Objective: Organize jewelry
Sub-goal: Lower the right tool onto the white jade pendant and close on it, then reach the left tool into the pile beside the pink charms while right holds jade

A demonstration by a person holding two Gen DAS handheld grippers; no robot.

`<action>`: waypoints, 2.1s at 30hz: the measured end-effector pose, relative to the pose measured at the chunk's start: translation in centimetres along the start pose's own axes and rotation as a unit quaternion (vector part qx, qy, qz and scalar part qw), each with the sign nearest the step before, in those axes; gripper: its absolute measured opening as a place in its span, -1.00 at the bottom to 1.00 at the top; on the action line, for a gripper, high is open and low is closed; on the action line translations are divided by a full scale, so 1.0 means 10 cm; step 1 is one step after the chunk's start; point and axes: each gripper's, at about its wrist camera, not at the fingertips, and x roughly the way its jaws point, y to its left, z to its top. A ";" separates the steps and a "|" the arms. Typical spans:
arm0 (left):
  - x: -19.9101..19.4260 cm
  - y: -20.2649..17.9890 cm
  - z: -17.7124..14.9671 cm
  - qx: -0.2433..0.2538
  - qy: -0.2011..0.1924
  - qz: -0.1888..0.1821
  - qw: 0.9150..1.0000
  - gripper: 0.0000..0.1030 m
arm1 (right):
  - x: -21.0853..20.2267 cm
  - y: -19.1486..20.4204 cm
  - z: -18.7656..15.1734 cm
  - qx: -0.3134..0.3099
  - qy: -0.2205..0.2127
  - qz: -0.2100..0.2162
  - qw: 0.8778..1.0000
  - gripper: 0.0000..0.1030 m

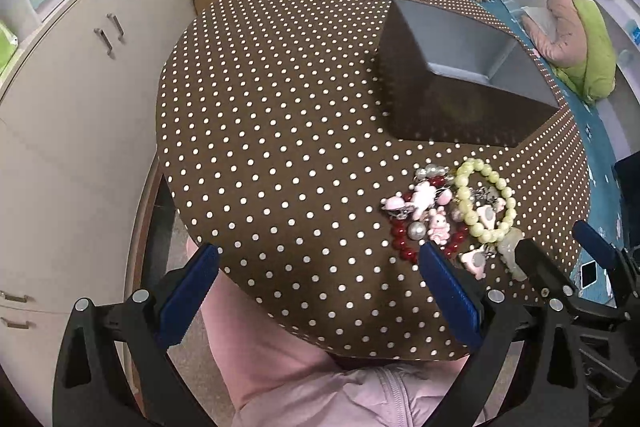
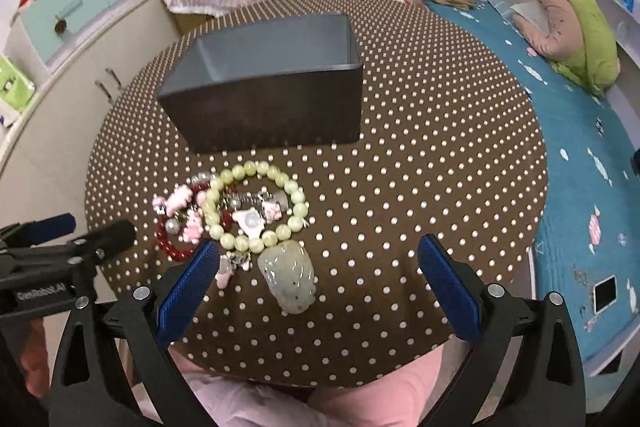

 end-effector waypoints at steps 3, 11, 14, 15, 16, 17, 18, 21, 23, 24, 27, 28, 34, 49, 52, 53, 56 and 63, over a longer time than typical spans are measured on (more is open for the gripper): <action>0.04 0.03 0.00 0.002 0.007 -0.003 1.000 0.86 | 0.10 0.01 -0.03 0.001 0.013 -0.004 1.000 0.87; 0.15 0.11 0.01 0.007 0.020 -0.008 1.000 0.86 | 0.39 0.03 -0.11 -0.011 0.019 -0.039 0.999 0.86; 0.17 0.10 0.05 0.009 0.023 -0.009 1.000 0.86 | 0.44 0.05 -0.12 -0.016 0.005 -0.037 0.999 0.84; 0.18 0.09 0.06 0.010 0.025 -0.010 1.000 0.86 | 0.45 0.06 -0.13 -0.021 -0.002 -0.032 0.999 0.72; 0.21 0.07 0.09 0.012 0.026 -0.011 1.000 0.86 | 0.43 0.05 -0.13 -0.026 -0.006 -0.029 0.999 0.53; 0.22 0.04 0.12 0.012 0.027 -0.011 1.000 0.86 | 0.43 0.07 -0.13 -0.035 -0.011 -0.022 0.999 0.41; 0.23 0.03 0.13 0.013 0.027 -0.012 0.999 0.86 | 0.41 0.10 -0.14 -0.041 -0.013 -0.017 0.999 0.20; 0.26 -0.04 0.18 0.017 0.026 -0.017 0.999 0.86 | 0.38 0.20 -0.17 -0.065 -0.015 0.001 0.998 -0.16; 0.27 -0.10 0.21 0.020 0.024 -0.019 0.999 0.86 | 0.38 0.24 -0.19 -0.075 -0.016 0.011 0.997 -0.31; 0.28 -0.13 0.24 0.022 0.025 -0.020 0.999 0.86 | 0.34 0.22 -0.21 -0.077 -0.015 0.013 0.997 -0.39; 0.31 -0.25 0.30 0.027 0.026 -0.023 0.999 0.86 | 0.28 0.22 -0.20 -0.069 -0.013 0.016 0.997 -0.43; 0.35 -0.32 0.33 0.030 0.026 -0.024 0.999 0.86 | 0.28 0.21 -0.19 -0.065 -0.013 0.017 0.998 -0.43; 0.49 -0.55 0.47 0.035 0.024 -0.019 0.999 0.70 | 0.25 -0.10 -0.16 -0.038 -0.014 0.000 0.999 -0.43; 0.37 -0.87 0.69 0.057 -0.020 -0.046 0.997 -0.67 | 0.29 -0.21 -0.01 -0.030 -0.019 0.002 0.999 -0.44; 0.29 -0.85 0.67 0.054 -0.031 -0.079 0.995 -0.79 | 0.28 -0.19 -0.02 -0.031 -0.023 0.005 0.999 -0.44; 0.26 -0.83 0.66 0.051 -0.036 -0.085 0.994 -0.83 | 0.27 -0.18 -0.01 -0.030 -0.024 0.008 0.999 -0.44; 0.26 -0.70 0.61 0.042 -0.037 -0.095 0.994 -0.88 | 0.25 -0.15 0.01 -0.030 -0.027 0.011 0.999 -0.44; 0.37 -0.51 0.51 0.025 -0.013 -0.096 0.995 0.02 | 0.26 -0.16 -0.02 -0.023 -0.024 0.016 0.999 -0.44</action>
